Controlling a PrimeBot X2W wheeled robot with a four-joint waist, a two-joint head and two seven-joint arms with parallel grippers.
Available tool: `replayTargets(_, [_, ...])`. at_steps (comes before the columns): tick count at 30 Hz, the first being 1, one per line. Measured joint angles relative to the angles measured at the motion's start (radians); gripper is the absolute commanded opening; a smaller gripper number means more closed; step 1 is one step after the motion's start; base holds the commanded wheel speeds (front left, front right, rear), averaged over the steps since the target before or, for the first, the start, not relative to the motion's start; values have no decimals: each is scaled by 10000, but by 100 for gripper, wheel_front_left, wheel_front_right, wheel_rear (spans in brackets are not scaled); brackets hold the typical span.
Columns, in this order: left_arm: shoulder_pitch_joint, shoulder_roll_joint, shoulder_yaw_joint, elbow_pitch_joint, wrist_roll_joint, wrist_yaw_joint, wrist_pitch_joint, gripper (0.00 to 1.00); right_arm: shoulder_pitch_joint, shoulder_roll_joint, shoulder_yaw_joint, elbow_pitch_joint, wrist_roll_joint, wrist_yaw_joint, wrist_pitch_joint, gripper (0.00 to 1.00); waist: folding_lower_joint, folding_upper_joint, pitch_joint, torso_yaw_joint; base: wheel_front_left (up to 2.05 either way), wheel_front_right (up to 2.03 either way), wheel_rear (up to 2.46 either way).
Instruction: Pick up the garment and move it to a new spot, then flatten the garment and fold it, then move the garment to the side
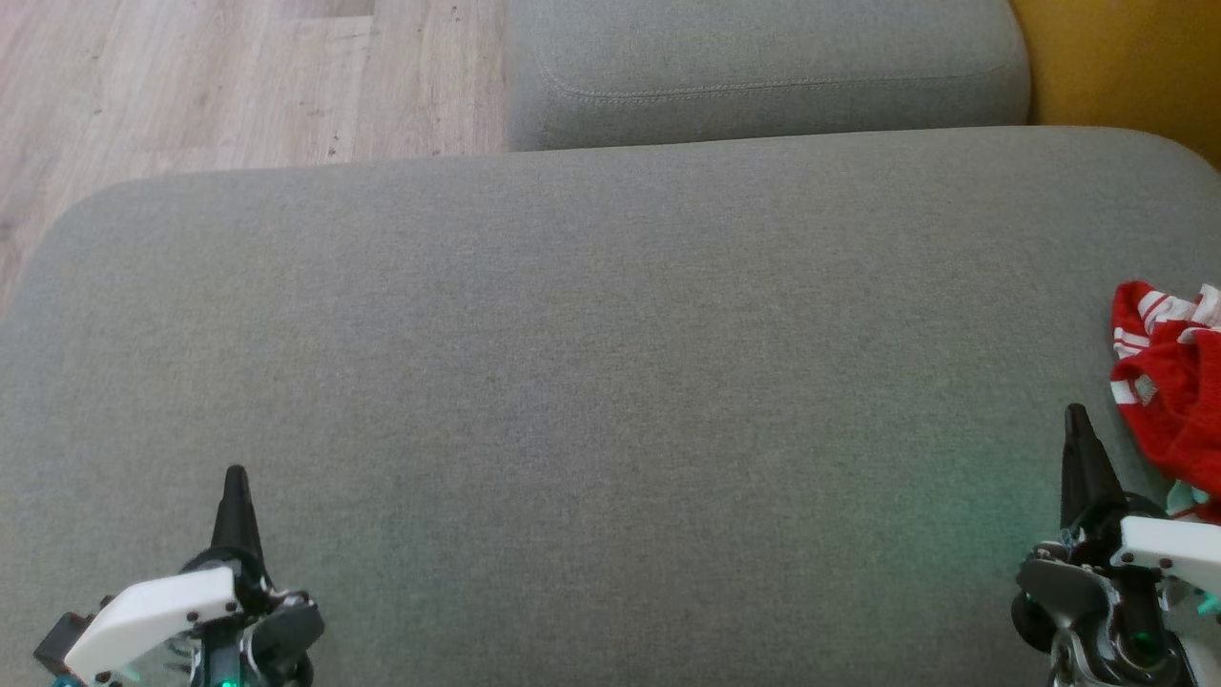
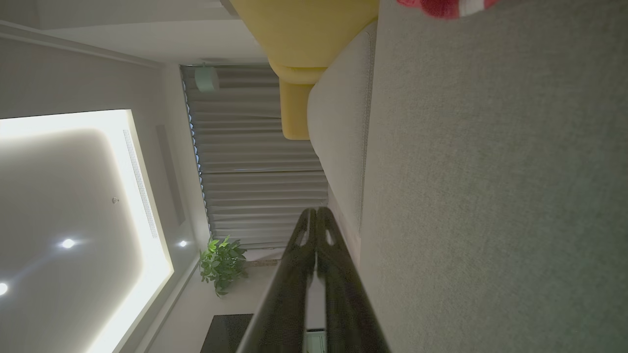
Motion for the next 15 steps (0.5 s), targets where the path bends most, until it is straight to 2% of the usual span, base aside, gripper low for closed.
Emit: replayTargets(15, [0,0,2,0,0,0,0,0,0,0,0,0,0,0,0,0,0,0,0,0,0,0,0])
